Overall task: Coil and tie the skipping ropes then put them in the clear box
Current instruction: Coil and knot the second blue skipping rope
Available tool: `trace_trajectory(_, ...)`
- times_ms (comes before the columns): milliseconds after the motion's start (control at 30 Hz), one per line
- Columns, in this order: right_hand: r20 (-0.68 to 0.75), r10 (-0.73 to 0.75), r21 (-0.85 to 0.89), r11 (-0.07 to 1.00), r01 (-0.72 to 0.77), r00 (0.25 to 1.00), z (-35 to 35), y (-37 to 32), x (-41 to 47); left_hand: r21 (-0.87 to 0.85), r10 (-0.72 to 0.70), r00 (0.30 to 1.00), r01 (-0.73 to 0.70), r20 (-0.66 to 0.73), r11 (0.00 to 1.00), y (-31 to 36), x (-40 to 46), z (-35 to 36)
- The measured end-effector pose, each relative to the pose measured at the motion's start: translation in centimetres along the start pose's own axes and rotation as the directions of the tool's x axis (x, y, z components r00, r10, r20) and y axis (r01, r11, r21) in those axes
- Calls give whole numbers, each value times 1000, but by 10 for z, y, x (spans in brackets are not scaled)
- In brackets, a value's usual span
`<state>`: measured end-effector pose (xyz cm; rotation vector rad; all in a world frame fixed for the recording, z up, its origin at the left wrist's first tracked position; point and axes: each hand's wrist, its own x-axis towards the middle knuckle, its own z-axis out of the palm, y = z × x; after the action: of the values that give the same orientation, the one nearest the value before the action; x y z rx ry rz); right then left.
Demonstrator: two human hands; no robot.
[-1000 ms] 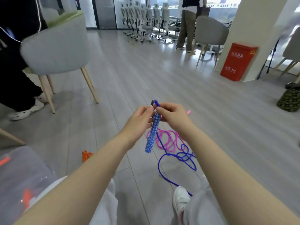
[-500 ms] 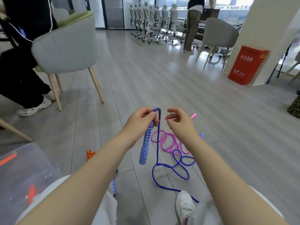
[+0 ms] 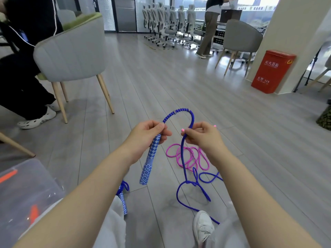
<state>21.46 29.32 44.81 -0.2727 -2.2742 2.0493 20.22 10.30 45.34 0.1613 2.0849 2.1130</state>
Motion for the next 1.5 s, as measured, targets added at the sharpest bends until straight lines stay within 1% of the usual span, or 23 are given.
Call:
trace_trajectory(67, 4, 16, 135, 991, -17, 1000, -1, -9, -4, 94, -8, 1000, 9, -14, 996, -5, 0, 3)
trace_trajectory(167, 53, 50, 261, 963, -62, 997, -1, -18, -8, 252, 6, 1000, -3, -10, 968, -10, 0, 8)
trace_trajectory(233, 87, 80, 353, 930, -106, 993, 1, -21, -9, 262, 4, 1000, -4, 0, 965, -12, 0, 13)
trace_trajectory(333, 130, 91, 465, 874, -142, 987, 3, -24, -7, 181, -20, 998, 10, 52, 983, -12, 0, 21)
trace_trajectory(400, 118, 85, 486, 864, -132, 989, 4, -26, -5, 164, -47, 993, 29, 105, 986, -12, 1, 26)
trace_trajectory(500, 29, 69, 487, 870, -74, 997, 4, -25, 1, 156, -106, 979, 79, 172, 985, -12, 4, 32)
trace_trajectory(567, -46, 41, 427, 904, -18, 998, 4, -24, 5, 120, -149, 967, 126, 204, 985, -13, 7, 33)
trace_trajectory(633, -103, 5, 366, 930, 34, 995, 3, -22, 10, 79, -163, 956, 148, 246, 986, -14, 10, 34)
trace_trajectory(700, -111, -7, 383, 922, 49, 994, 4, -22, 13, 64, -183, 934, 171, 308, 983, -16, 11, 33)
trace_trajectory(800, -70, 6, 438, 898, 26, 998, 3, -20, 17, 139, -249, 873, 209, 420, 968, -19, 12, 31)
trace_trajectory(867, -64, 23, 449, 894, 8, 998, 2, -17, 21, 160, -239, 853, 185, 464, 970, -21, 10, 32)
trace_trajectory(900, -71, 31, 454, 891, 4, 997, 1, -16, 22, 160, -216, 858, 158, 466, 974, -21, 9, 33)
trace_trajectory(967, -85, 41, 476, 880, 5, 996, -1, -15, 25, 171, -155, 887, 88, 434, 981, -20, 8, 35)
trace_trajectory(1033, -73, 75, 479, 877, -31, 995, -1, -13, 27, 118, -79, 919, 35, 387, 992, -22, 10, 34)
trace_trajectory(1100, 3, 139, 404, 906, -128, 990, 2, -6, 29, -41, -1, 943, 16, 332, 999, -22, 15, 31)
trace_trajectory(1167, 163, 158, 234, 953, -194, 974, 10, 6, 26, -212, 51, 957, 11, 287, 977, -17, 20, 26)
trace_trajectory(1200, 253, 131, 103, 982, -161, 958, 14, 13, 22, -282, 65, 960, 15, 271, 959, -13, 22, 22)
trace_trajectory(1233, 346, 98, -44, 995, -88, 933, 16, 20, 18, -320, 76, 965, 10, 252, 947, -10, 23, 17)
trace_trajectory(1300, 503, 95, -296, 953, 68, 859, 17, 29, 7, -332, 82, 977, -12, 198, 943, -3, 26, 4)
trace_trajectory(1333, 551, 117, -377, 918, 122, 826, 15, 33, 4, -341, 72, 984, -11, 166, 940, -2, 27, -3)
trace_trajectory(1367, 585, 145, -432, 888, 155, 798, 12, 35, 1, -370, 57, 989, -4, 133, 929, 0, 29, -10)
trace_trajectory(1433, 611, 212, -495, 855, 158, 763, 2, 36, -2, -471, 50, 998, -24, 43, 882, 6, 33, -25)
trace_trajectory(1500, 589, 243, -523, 842, 134, 771, -10, 33, -1, -607, 22, 995, -74, -92, 791, 12, 39, -42)
